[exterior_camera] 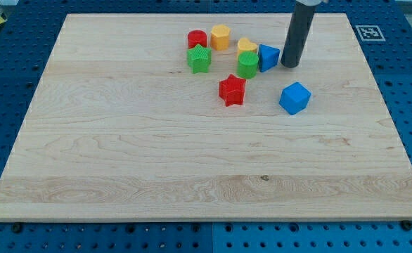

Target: Nudge the red star down a bit

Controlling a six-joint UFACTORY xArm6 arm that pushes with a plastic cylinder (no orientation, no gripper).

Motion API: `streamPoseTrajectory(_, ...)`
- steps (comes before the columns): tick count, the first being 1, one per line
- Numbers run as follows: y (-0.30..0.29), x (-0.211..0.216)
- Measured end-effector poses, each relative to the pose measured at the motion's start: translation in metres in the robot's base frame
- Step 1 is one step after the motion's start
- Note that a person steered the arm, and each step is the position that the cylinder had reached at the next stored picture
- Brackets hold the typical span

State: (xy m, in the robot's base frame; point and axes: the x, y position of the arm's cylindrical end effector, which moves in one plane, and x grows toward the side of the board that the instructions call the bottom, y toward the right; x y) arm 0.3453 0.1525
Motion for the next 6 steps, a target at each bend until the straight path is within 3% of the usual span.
streamPoseTrajectory(2, 0.002, -0.004)
streamPoseTrajectory(4, -0.004, 0.037)
streamPoseTrajectory(6, -0.088, 0.049)
